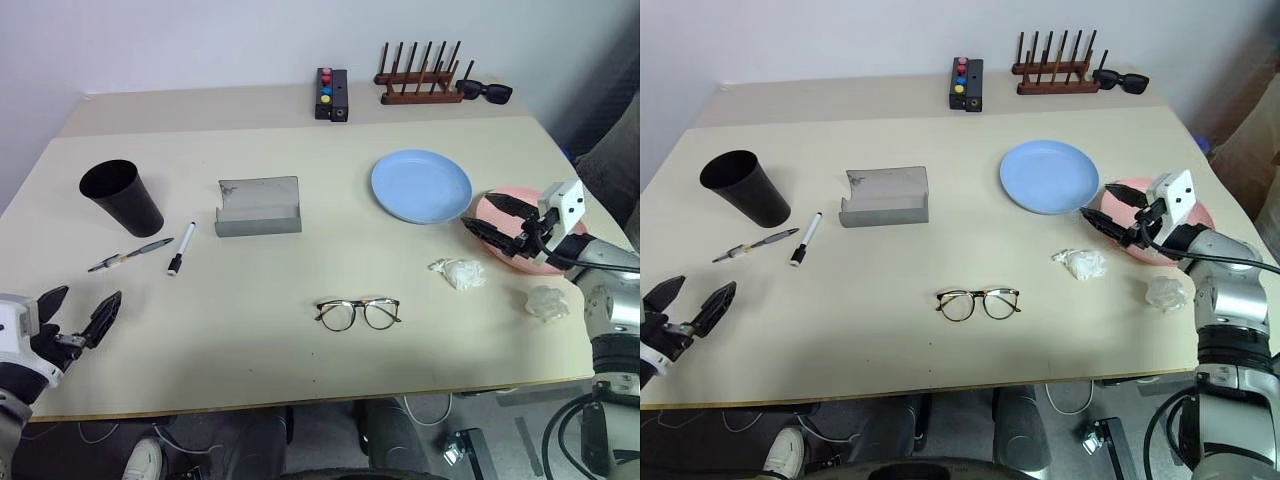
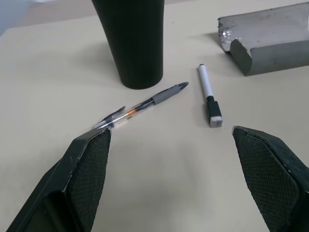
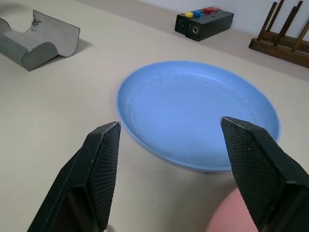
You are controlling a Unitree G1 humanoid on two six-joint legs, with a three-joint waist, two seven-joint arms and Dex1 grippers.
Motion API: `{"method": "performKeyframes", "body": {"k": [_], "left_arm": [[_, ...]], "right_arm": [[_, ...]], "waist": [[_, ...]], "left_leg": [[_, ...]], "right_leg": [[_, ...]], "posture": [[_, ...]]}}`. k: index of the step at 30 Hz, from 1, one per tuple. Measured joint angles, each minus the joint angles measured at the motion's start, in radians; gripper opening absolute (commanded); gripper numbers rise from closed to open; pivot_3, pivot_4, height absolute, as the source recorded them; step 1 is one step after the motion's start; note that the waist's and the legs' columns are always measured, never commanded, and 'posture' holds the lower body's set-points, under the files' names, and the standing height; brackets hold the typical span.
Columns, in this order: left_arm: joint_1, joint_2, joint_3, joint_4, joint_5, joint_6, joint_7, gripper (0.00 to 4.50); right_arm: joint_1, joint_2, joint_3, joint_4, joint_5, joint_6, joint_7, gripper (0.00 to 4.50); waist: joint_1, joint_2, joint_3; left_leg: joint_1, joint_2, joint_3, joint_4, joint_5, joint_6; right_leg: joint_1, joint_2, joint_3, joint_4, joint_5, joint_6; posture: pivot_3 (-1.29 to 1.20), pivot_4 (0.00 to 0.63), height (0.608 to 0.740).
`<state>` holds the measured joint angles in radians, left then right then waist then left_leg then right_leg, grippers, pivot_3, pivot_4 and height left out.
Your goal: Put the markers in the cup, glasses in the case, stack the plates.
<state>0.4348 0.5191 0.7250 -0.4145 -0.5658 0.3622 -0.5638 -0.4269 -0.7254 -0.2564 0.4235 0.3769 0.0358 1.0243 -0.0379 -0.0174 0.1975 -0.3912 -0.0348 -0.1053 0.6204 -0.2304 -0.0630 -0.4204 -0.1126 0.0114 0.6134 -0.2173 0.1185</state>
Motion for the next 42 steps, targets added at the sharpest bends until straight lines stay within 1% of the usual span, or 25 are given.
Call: {"method": "performKeyframes", "body": {"k": [5, 13, 16, 17, 19, 22, 25, 27, 31, 32, 35, 37, 40, 42], "left_arm": [[0.028, -0.032, -0.002, -0.023, 0.003, -0.010, 0.013, 4.10], [0.038, -0.039, -0.005, -0.042, 0.013, -0.019, 0.029, 4.10], [0.025, -0.039, -0.016, -0.048, 0.025, -0.018, 0.049, 4.10], [0.019, -0.039, -0.024, -0.057, 0.025, -0.016, 0.055, 4.31], [-0.007, -0.037, -0.038, -0.068, 0.024, 0.007, 0.075, 4.31], [-0.042, -0.009, -0.060, -0.072, 0.033, 0.043, 0.099, 4.31], [-0.137, 0.029, -0.110, -0.071, 0.047, 0.115, 0.157, 4.31], [-0.220, 0.066, -0.156, -0.073, 0.051, 0.194, 0.197, 4.31], [-0.322, 0.083, -0.244, -0.078, 0.030, 0.323, 0.228, 4.31], [-0.367, 0.088, -0.285, -0.076, 0.029, 0.380, 0.246, 4.31], [-0.497, 0.089, -0.361, -0.072, 0.030, 0.525, 0.313, 4.31], [-0.596, 0.077, -0.380, -0.045, 0.034, 0.638, 0.382, 4.31], [-0.732, 0.035, -0.399, 0.002, 0.043, 0.759, 0.462, 4.31], [-0.793, 0.022, -0.419, 0.029, 0.058, 0.814, 0.492, 4.31]], "right_arm": [[-0.001, 0.010, 0.006, -0.001, -0.008, -0.004, -0.025, 3.36], [-0.023, 0.013, 0.021, -0.054, -0.012, 0.014, -0.057, 3.36], [-0.032, 0.015, 0.036, -0.077, -0.016, 0.029, -0.074, 3.36], [-0.038, 0.023, 0.044, -0.081, -0.019, 0.036, -0.080, 3.36], [-0.049, 0.046, 0.063, -0.109, -0.020, 0.051, -0.093, 3.36], [-0.062, 0.077, 0.092, -0.166, -0.020, 0.069, -0.110, 3.36], [-0.069, 0.125, 0.122, -0.258, -0.022, 0.096, -0.151, 3.36], [-0.072, 0.167, 0.166, -0.329, -0.025, 0.109, -0.179, 3.36], [-0.054, 0.212, 0.210, -0.420, -0.040, 0.140, -0.229, 3.36], [-0.039, 0.226, 0.216, -0.451, -0.040, 0.154, -0.242, 3.36], [-0.013, 0.257, 0.258, -0.521, -0.039, 0.184, -0.261, 3.36], [0.003, 0.267, 0.274, -0.562, -0.038, 0.204, -0.265, 3.36], [0.021, 0.264, 0.313, -0.602, -0.042, 0.222, -0.250, 3.36], [0.038, 0.265, 0.354, -0.628, -0.041, 0.235, -0.229, 3.36]], "waist": [[-0.001, 0.000, 0.000], [0.000, 0.000, 0.000], [0.000, 0.000, 0.000], [0.000, 0.000, 0.000], [0.000, 0.000, 0.000], [0.000, 0.000, 0.000], [0.003, 0.000, 0.000], [0.005, 0.000, 0.000], [0.006, 0.000, 0.000], [0.011, 0.000, 0.000], [0.019, -0.001, 0.000], [0.020, -0.001, 0.000], [0.022, -0.001, -0.001], [0.020, -0.001, -0.001]], "left_leg": [[0.000, 0.000, 0.000, 0.000, 0.000, 0.000], [0.000, 0.000, 0.000, 0.001, 0.000, 0.000], [0.000, 0.000, 0.000, 0.001, 0.000, 0.000], [0.000, 0.000, 0.000, 0.001, 0.000, 0.000], [0.000, 0.000, 0.000, 0.002, 0.000, 0.000], [0.000, 0.000, -0.001, 0.002, 0.000, 0.000], [0.000, 0.000, -0.002, 0.003, 0.000, 0.000], [0.000, 0.000, -0.002, 0.003, 0.000, 0.000], [0.000, -0.001, -0.002, 0.003, 0.000, 0.001], [0.000, -0.001, -0.003, 0.003, 0.000, 0.001], [0.000, 0.000, -0.003, 0.005, 0.000, 0.001], [0.000, -0.001, -0.003, 0.006, 0.000, 0.001], [0.000, -0.001, -0.004, 0.006, 0.000, 0.001], [0.000, -0.001, -0.004, 0.006, 0.000, 0.001]], "right_leg": [[0.000, 0.000, 0.000, 0.000, 0.000, 0.000], [0.000, 0.000, 0.000, 0.000, 0.000, 0.000], [0.000, 0.000, 0.000, 0.000, 0.000, 0.000], [0.001, 0.000, 0.000, 0.000, 0.000, 0.000], [0.001, 0.000, 0.000, 0.001, 0.000, 0.000], [0.001, 0.000, 0.000, 0.001, 0.000, 0.000], [0.001, 0.001, -0.001, 0.002, 0.000, 0.000], [0.001, 0.001, -0.001, 0.003, 0.000, 0.000], [0.001, 0.001, 0.000, 0.002, 0.001, 0.003], [0.001, 0.001, -0.001, 0.003, 0.002, 0.004], [0.001, 0.002, -0.001, 0.004, 0.002, 0.004], [0.001, 0.002, -0.001, 0.005, 0.002, 0.004], [0.001, 0.002, -0.001, 0.005, 0.002, 0.005], [0.001, 0.002, -0.001, 0.005, 0.002, 0.005]], "posture": [[0.00, 0.150, 0.739], [0.00, 0.150, 0.739], [0.00, 0.150, 0.739], [0.00, 0.150, 0.739], [0.00, 0.150, 0.739], [0.00, 0.150, 0.739], [0.00, 0.150, 0.739], [0.00, 0.150, 0.739], [0.00, 0.150, 0.739], [0.00, 0.150, 0.739], [0.00, 0.150, 0.739], [0.00, 0.150, 0.739], [0.00, 0.150, 0.739], [0.00, 0.150, 0.739]]}}
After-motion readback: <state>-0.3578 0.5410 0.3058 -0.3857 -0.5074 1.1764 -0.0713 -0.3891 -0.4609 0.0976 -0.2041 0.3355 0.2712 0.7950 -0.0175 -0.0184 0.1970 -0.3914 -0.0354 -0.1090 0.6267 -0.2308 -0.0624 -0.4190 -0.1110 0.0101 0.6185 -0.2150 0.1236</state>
